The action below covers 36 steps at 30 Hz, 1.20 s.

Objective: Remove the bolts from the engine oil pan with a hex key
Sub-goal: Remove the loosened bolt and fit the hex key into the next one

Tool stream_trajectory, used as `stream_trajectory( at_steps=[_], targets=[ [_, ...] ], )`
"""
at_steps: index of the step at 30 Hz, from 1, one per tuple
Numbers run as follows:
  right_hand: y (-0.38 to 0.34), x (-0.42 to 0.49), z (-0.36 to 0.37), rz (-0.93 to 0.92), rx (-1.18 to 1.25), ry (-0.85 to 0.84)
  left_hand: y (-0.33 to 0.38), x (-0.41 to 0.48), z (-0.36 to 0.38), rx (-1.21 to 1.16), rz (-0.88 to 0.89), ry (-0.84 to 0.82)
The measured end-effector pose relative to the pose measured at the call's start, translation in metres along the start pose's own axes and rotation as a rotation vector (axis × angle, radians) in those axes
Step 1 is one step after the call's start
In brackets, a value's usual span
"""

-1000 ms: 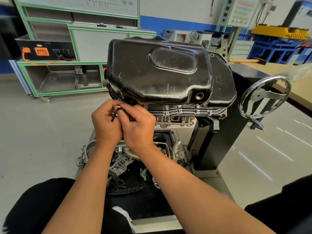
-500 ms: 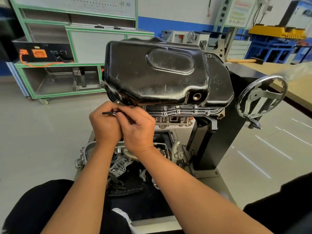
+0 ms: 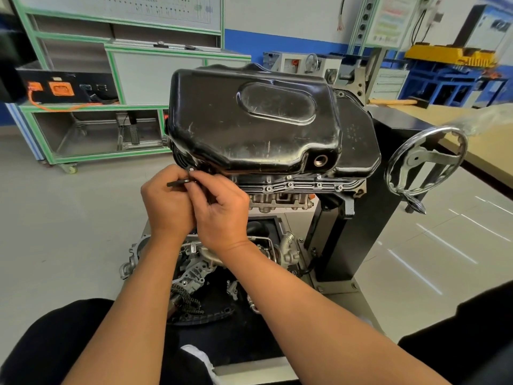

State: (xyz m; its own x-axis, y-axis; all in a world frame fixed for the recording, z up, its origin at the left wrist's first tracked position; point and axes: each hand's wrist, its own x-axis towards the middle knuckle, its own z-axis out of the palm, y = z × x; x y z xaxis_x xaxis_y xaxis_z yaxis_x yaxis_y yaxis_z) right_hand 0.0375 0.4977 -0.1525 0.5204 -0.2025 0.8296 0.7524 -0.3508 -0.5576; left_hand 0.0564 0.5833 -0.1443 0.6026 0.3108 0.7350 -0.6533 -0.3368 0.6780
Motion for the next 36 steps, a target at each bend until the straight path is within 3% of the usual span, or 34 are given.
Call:
stream_trajectory(
  at_steps=[7, 15, 21, 31, 36],
  targets=[
    [0.002, -0.001, 0.001, -0.016, -0.020, 0.005, -0.001, -0.008, -0.010, -0.024, 0.013, -0.091],
    [-0.002, 0.000, 0.005, 0.000, 0.010, 0.002, 0.001, -0.002, -0.002, 0.040, -0.025, 0.001],
    [-0.001, -0.001, 0.006, 0.006, -0.003, 0.029, 0.004, -0.011, -0.007, 0.006, 0.004, -0.096],
    [0.000, -0.001, 0.006, 0.025, 0.025, 0.038, 0.010, -0.008, -0.004, -0.080, -0.044, -0.091],
    [-0.003, -0.001, 0.009, 0.034, 0.025, 0.034, 0.003, -0.007, -0.011, -0.002, -0.027, -0.092]
  ],
)
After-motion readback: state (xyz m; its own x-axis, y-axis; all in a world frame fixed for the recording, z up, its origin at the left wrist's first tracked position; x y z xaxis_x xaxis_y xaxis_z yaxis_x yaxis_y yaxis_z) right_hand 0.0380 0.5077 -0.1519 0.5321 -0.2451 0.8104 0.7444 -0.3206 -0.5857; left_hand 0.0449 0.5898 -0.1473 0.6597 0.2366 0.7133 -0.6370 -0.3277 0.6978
